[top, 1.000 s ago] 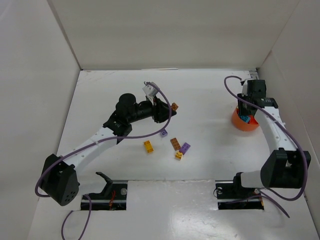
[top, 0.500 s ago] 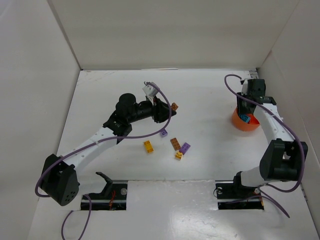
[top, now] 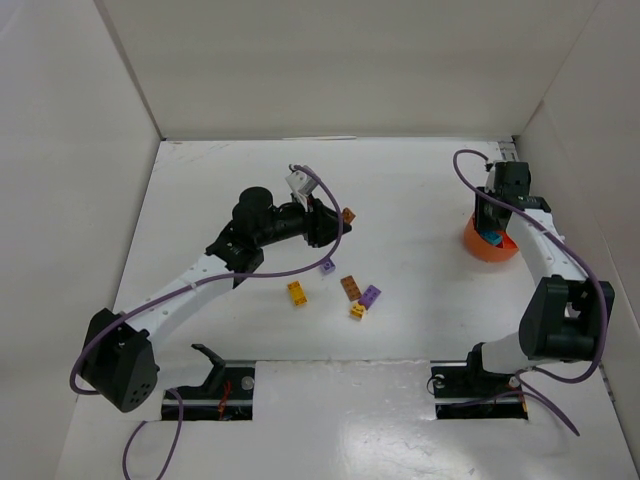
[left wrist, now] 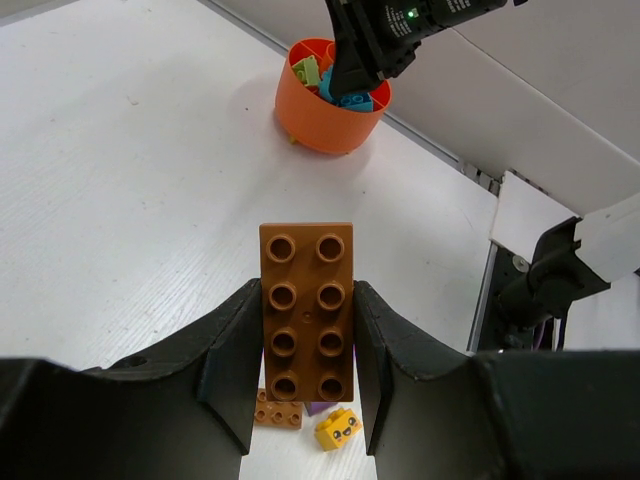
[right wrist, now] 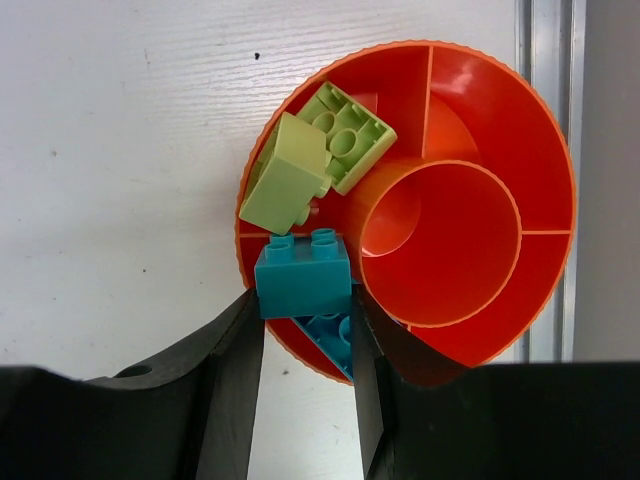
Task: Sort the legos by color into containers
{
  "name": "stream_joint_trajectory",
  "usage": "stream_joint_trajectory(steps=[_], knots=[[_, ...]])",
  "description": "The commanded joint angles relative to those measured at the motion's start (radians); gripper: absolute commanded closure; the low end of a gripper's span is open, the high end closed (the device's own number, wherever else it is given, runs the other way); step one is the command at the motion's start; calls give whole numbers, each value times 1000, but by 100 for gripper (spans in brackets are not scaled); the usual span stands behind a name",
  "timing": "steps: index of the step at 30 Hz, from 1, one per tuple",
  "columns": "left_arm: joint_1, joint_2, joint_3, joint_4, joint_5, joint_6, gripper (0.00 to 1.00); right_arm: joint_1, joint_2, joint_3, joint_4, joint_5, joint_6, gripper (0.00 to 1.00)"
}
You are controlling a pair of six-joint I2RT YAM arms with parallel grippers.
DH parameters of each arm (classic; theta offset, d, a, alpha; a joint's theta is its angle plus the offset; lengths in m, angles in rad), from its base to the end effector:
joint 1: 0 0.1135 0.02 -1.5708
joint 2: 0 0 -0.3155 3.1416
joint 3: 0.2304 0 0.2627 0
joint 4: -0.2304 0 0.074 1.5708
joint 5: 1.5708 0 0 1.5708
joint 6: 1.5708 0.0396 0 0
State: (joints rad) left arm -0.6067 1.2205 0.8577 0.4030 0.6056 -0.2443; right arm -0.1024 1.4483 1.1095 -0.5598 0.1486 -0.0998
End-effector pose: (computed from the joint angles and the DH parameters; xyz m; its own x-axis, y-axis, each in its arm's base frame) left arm 0.2160 -0.1774 0.3794 -0.1944 -0.1072 -0.9751 0.9162 0.3352 -0.2195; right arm 0.3108 -0.0378 0.3097 -0.7937 -0.0175 -0.6081 0.1143 0.9775 -0.1773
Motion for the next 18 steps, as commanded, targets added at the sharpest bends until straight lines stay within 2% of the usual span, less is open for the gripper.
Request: stream_joint_trajectory(steps=[1, 10, 12, 13, 18], knots=[[4, -49, 12, 30, -9, 13, 100, -16, 18, -22, 1, 22, 52, 98], [4, -58, 12, 20, -9, 13, 100, -16, -38, 16, -54, 22, 74, 63], [4, -58, 12, 20, 3, 22, 100, -16, -61, 26, -74, 22, 74, 59], [4, -58, 12, 20, 13, 22, 100, -16, -72, 26, -74, 22, 74, 53], [4, -49, 30, 20, 63, 31, 100, -16, -134, 56, -115, 31, 74, 41]])
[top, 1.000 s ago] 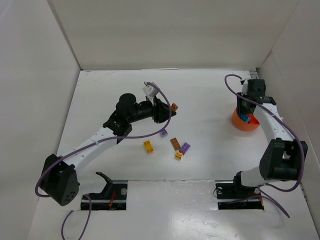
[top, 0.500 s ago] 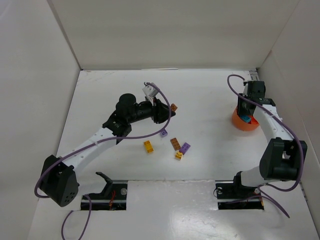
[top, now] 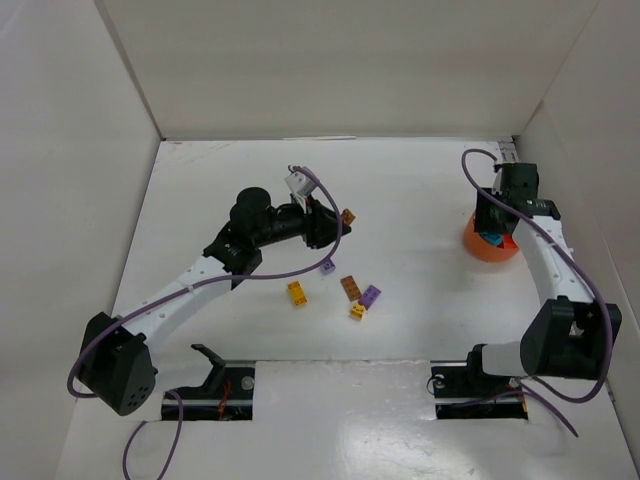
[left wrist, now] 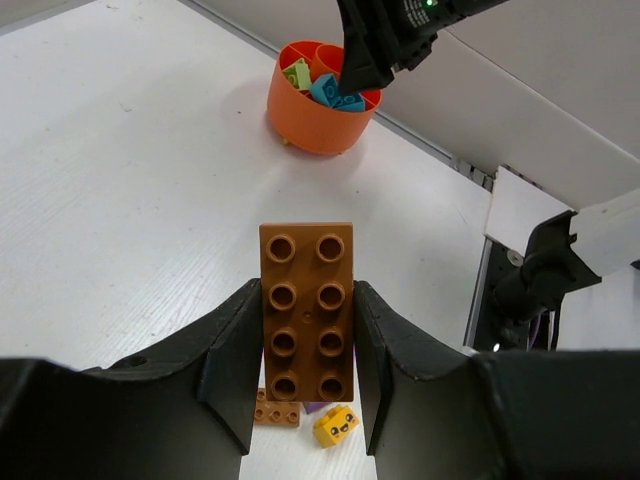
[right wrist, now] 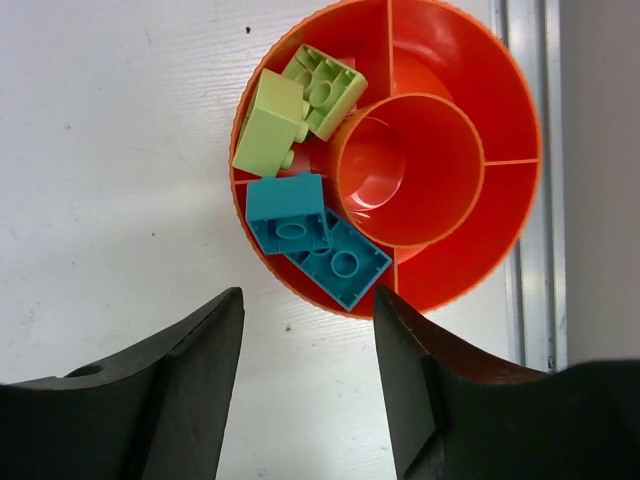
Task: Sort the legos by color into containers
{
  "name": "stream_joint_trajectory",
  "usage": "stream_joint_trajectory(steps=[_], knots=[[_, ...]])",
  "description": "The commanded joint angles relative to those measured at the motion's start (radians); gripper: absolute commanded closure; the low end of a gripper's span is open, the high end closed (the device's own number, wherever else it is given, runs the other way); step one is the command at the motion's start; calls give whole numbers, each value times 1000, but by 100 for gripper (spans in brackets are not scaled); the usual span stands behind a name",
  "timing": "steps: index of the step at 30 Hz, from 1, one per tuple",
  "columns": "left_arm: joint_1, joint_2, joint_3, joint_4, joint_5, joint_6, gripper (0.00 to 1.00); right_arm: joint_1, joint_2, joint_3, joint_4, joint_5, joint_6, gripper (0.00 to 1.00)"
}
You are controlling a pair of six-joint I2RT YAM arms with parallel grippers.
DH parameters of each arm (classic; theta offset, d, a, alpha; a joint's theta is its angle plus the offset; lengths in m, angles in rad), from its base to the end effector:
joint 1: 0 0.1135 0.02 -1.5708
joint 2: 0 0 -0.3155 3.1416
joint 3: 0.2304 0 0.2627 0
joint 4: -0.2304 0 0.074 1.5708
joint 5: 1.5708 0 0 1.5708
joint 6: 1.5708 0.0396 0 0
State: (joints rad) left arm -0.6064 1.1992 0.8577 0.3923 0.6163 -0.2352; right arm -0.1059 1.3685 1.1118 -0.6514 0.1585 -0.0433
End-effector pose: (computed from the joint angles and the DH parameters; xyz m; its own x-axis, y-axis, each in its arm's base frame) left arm 0.2110 -0.1742 0.3837 -0.1783 -0.1077 -0.9781 0.9233 0.3254 -0.2042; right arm 0.2865 -0.0367 0.3265 -0.7919 0.0412 -0.6093 0.1668 0.9744 -0.1509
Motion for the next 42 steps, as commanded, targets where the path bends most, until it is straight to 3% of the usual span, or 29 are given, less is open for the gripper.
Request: stream_joint_trajectory(steps=[1, 3, 7, 8, 10, 11, 15, 23, 30, 35, 39, 42], knots=[[4, -27, 30, 31, 65, 34, 100, -12, -68, 65, -37, 21, 17, 40], [4, -27, 41, 16, 106, 83, 100, -12, -94, 77, -50, -19, -10, 40], [4, -18, 66, -59, 197, 209, 100, -12, -161, 95, -50, -239, -67, 40], [4, -18, 78, -78, 207, 239, 100, -12, -172, 95, -50, -413, -76, 40], [4, -7, 92, -127, 207, 295, 100, -12, -192, 76, -15, -618, -86, 39], [4, -7, 101, -127, 207, 331, 100, -12, -206, 66, 2, -822, -86, 39], [-47, 11, 121, -171, 108, 397, 100, 109, -206, 48, 106, -1043, -3, 36], [-122, 30, 162, -213, -82, 430, 100, 382, -206, 69, 372, -1082, 302, 35], [-164, 20, 172, -204, -138, 441, 100, 529, -129, 124, 389, -1041, 335, 35], [-164, -1, 162, -182, -148, 428, 100, 571, -95, 134, 374, -1012, 335, 39], [-164, -13, 144, -173, -158, 428, 100, 580, -83, 143, 348, -979, 335, 49], [-164, -35, 135, -164, -168, 428, 100, 580, -74, 152, 311, -955, 326, 49]])
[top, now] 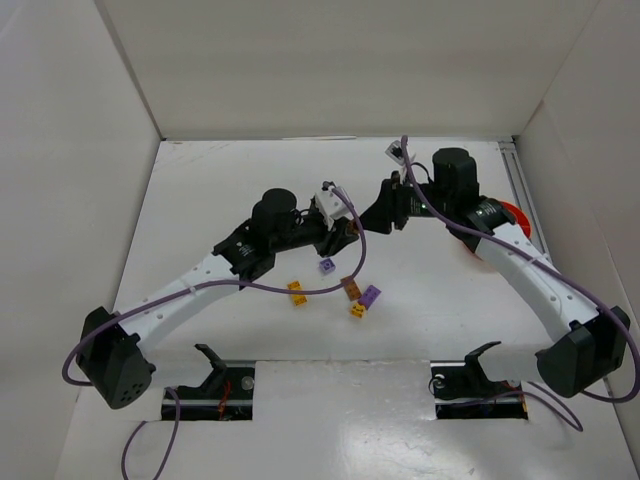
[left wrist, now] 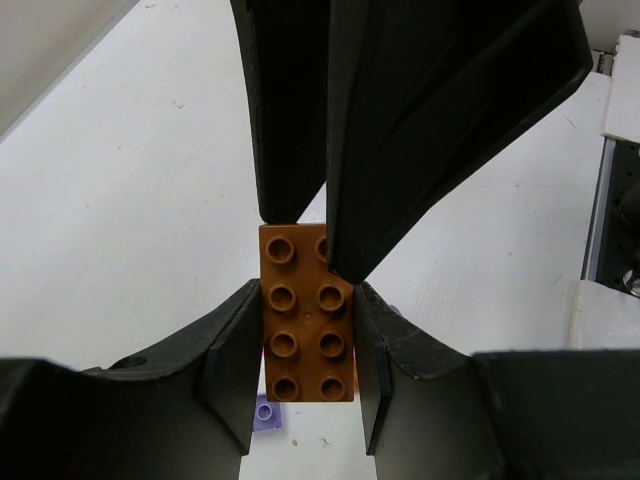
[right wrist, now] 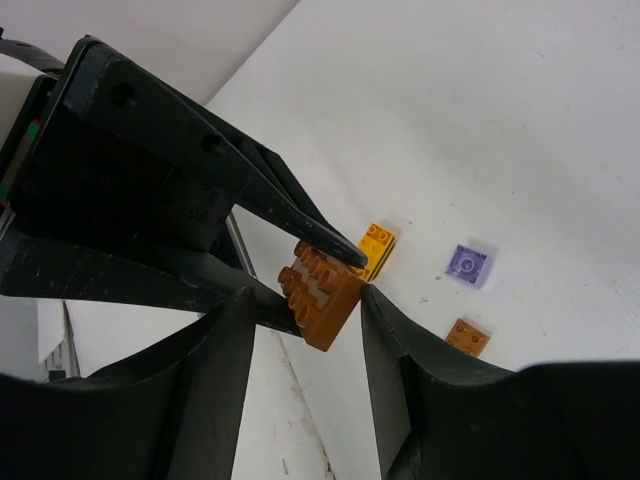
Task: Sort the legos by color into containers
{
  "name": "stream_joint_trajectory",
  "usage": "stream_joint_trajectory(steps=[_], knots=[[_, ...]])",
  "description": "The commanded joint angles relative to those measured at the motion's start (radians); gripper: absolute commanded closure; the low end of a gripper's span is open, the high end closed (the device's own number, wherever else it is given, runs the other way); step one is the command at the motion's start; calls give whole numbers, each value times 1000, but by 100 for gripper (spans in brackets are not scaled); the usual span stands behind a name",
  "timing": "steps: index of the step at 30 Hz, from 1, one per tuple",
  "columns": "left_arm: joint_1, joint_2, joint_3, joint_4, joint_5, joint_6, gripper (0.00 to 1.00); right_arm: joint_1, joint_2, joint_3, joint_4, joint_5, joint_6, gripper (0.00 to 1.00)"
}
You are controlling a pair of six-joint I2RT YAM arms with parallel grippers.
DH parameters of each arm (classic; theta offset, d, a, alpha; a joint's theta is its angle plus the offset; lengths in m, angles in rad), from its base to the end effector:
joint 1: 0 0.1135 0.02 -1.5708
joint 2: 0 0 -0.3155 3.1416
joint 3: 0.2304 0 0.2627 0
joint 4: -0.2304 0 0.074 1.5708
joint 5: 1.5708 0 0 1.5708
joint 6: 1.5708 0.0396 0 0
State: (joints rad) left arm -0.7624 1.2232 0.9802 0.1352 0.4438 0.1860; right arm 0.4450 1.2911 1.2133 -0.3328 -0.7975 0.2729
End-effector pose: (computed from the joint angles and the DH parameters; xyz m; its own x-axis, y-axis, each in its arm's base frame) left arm 0.1939 -0.2087 0.3950 0.0960 0.1393 -0.9856 0.9308 0.3384 0.1385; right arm 0.2457 0.1486 0.4161 -0.5876 -0.0716 -0.8060 -0.7627 0.3815 0.5222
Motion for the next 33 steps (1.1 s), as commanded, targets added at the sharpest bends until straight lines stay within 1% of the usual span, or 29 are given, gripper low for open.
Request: stream_joint_trajectory(steps=[1, 3, 5, 8, 11, 12, 13, 15, 17, 18, 19, 22, 23, 24, 25, 26, 29, 30, 32, 33], knots=[[-8, -59, 12, 93, 4, 7, 100, 29, 4, 51, -18, 1, -1, 49], [-8, -59, 12, 93, 4, 7, 100, 20, 4, 61, -28, 17, -1, 47], [-8, -59, 12, 84, 4, 7, 100, 20, 4, 72, -76, 67, -23, 44], [-8, -59, 12, 84, 4, 7, 100, 11, 4, 84, -91, 78, -40, 41], [-8, -59, 12, 75, 4, -2, 100, 11, 13, 94, -91, 78, -49, 41], [-8, -59, 12, 75, 4, -2, 100, 11, 13, 94, -91, 78, -49, 42], [-8, -59, 12, 75, 4, -2, 100, 11, 13, 94, -77, 69, -49, 45], [-8, -59, 12, 75, 13, -2, 100, 21, 24, 83, -39, 43, -49, 55], [-8, -59, 12, 84, 22, -2, 100, 30, 34, 74, 21, -3, -18, 67], [-8, -59, 12, 84, 22, -2, 100, 31, 34, 63, 21, -15, -9, 67], [-8, -59, 12, 84, 22, -2, 100, 31, 34, 63, 65, -16, 3, 77], [-17, -48, 12, 93, 22, -2, 100, 31, 34, 51, 81, -40, 14, 95], [-17, -48, 12, 93, 33, -11, 97, 31, 34, 51, 81, -40, 2, 100], [-17, -48, 12, 93, 33, -20, 83, 20, 34, 51, 81, -40, 2, 100], [-17, -48, 12, 93, 33, -20, 74, 20, 24, 51, 65, -14, -18, 100], [-17, -48, 12, 93, 33, -20, 64, -9, 24, 51, 36, -2, -32, 100], [-17, -59, 12, 93, 33, -30, 48, -58, -21, 42, -11, 38, -78, 100], [-17, -70, 2, 93, 33, -30, 35, -109, -33, 42, -27, 49, -105, 100], [-17, -80, 2, 84, 9, -48, 25, -172, -68, 31, -64, 67, -135, 100], [-17, -80, -26, 84, 9, -48, 23, -242, -79, 31, -93, 67, -149, 100]])
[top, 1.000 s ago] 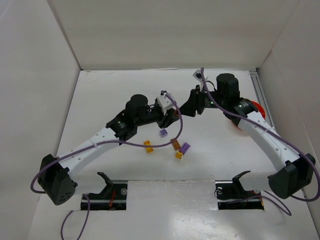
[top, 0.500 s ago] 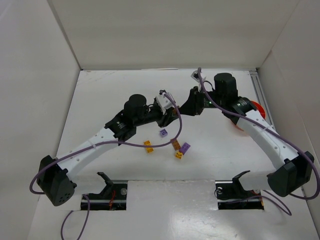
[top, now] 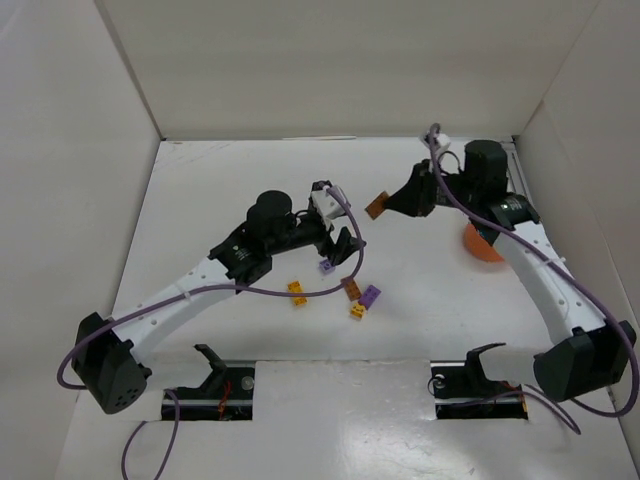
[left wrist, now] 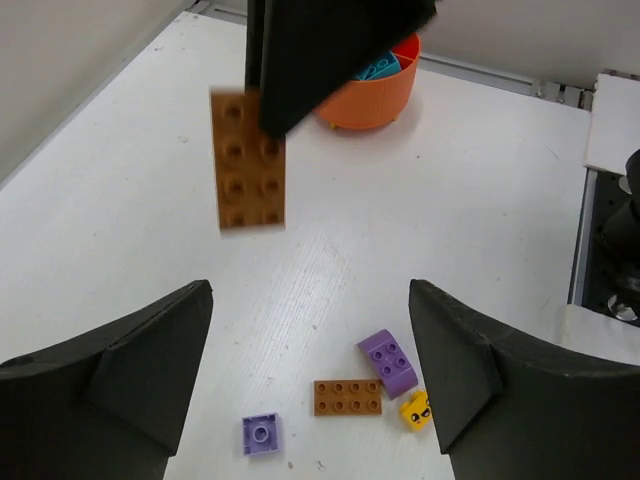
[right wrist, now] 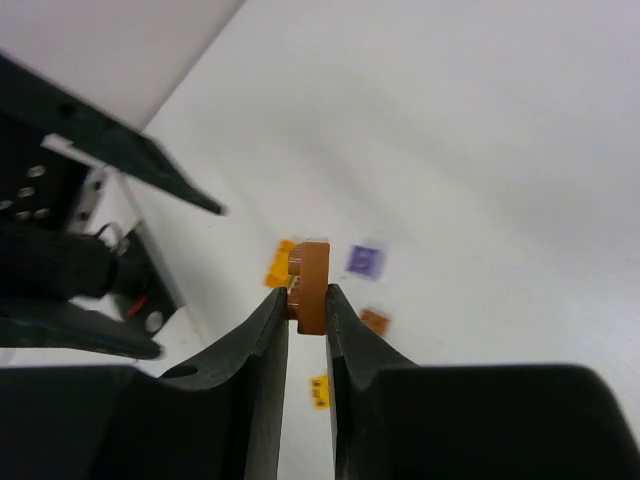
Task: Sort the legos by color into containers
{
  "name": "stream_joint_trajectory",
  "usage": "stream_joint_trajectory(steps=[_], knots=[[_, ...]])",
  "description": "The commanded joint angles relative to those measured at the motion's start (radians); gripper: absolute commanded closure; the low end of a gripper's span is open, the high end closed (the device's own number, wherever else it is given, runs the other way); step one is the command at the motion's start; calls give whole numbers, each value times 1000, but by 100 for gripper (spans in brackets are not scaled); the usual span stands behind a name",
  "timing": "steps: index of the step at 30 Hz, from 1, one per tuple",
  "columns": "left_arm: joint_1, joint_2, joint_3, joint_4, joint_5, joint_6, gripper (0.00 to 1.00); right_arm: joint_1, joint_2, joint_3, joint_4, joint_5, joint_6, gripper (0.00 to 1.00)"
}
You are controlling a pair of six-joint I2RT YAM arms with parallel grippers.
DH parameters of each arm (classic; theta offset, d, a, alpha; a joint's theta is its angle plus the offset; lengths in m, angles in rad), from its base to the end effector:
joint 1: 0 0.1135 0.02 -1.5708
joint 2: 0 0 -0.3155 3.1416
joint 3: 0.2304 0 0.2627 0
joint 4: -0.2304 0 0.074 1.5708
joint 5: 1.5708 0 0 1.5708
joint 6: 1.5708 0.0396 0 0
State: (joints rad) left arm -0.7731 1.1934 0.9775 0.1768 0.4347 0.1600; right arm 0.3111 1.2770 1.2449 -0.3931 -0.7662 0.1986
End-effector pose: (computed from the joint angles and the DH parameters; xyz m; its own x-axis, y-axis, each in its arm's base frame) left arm 0.1861 -0.2049 0.4063 0.1213 0.0836 -0.9891 0.9271 0.3464 0.1430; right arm 0.2578 0.1117 0.4249 -0.5471 -0.0266 -0.8366 -0.7283 0.5078 0.4601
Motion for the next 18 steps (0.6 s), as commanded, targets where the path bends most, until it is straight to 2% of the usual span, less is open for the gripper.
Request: stream_joint_trajectory(steps=[1, 5, 6, 7, 10, 11, 12, 14, 18], knots=[[-6, -63, -34, 58, 6, -36, 23, -145, -89, -24, -33, 36, -88, 100], [27, -104, -86, 98, -4, -124, 11, -334, -111, -24, -128, 50, -194, 100], [62, -104, -86, 98, -17, -158, 1, -372, -111, -24, -162, 112, -221, 100], [83, -113, -98, 98, -57, -224, 0, -433, -120, -12, -218, 158, -269, 100], [184, -114, -99, 58, -73, -356, 0, -464, -111, 16, -297, 428, -306, 100], [217, -86, -108, 58, -73, -457, 0, -475, -111, 31, -306, 480, -306, 100], [253, -69, -108, 28, -54, -499, 0, -490, -102, 42, -306, 523, -306, 100], [397, -8, -96, -18, 60, -595, 0, -532, -88, 53, -306, 628, -317, 100], [475, 72, -105, -34, 163, -605, 0, -631, -45, 62, -306, 676, -335, 100]])
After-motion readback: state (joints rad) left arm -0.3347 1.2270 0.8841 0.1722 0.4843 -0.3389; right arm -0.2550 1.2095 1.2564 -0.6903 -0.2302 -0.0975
